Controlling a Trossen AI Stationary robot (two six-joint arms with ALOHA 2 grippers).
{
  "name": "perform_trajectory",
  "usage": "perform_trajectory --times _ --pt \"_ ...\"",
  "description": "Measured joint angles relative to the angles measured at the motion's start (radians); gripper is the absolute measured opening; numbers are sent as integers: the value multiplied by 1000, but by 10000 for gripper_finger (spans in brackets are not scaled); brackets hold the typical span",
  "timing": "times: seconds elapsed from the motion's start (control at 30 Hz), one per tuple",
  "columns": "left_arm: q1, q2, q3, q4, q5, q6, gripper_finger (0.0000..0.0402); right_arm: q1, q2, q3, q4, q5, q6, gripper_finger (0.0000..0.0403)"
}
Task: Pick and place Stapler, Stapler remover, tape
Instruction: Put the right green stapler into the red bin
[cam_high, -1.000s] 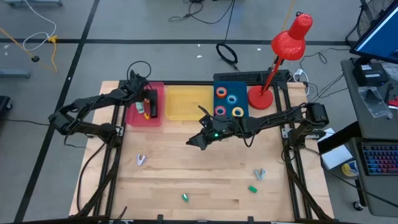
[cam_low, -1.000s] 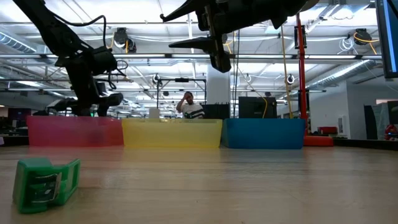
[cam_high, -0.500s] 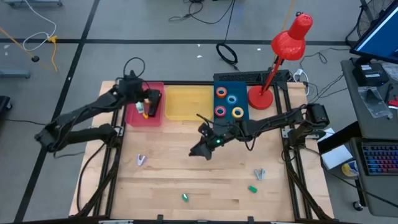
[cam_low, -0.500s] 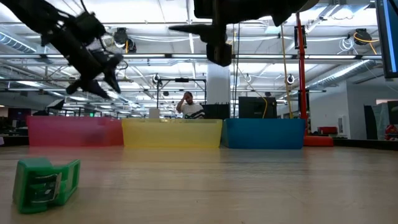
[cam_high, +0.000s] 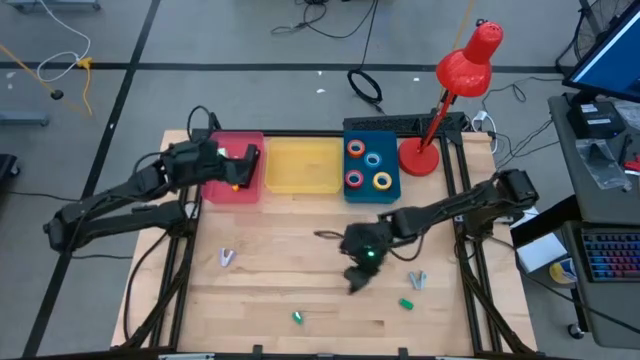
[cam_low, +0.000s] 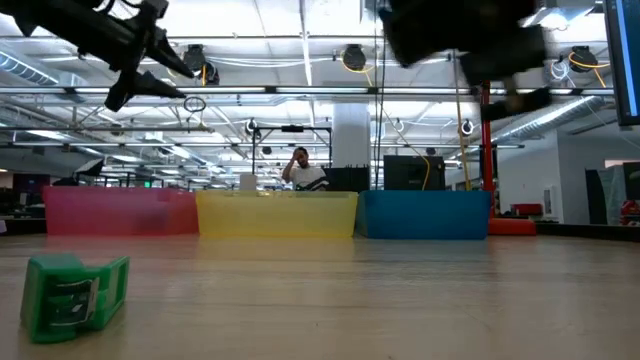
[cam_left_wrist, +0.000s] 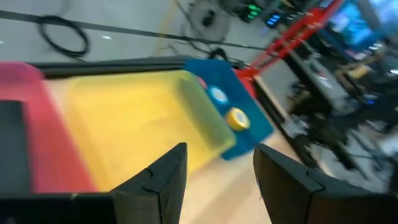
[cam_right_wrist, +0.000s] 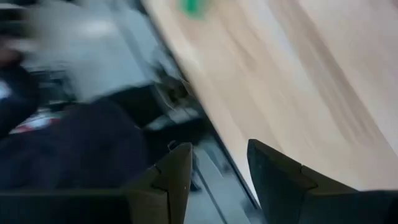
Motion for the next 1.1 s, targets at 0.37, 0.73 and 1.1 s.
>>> perform_trajectory --times 0.37,0.73,1.1 --pt "-242 7 0 100 -77 -8 184 192 -155 1 -568 202 242 136" --pt "-339 7 0 120 -166 -27 184 340 -192 -16 -627 401 326 137" --pt "-405 7 0 121 -236 -34 184 440 -191 -257 -298 377 228 137"
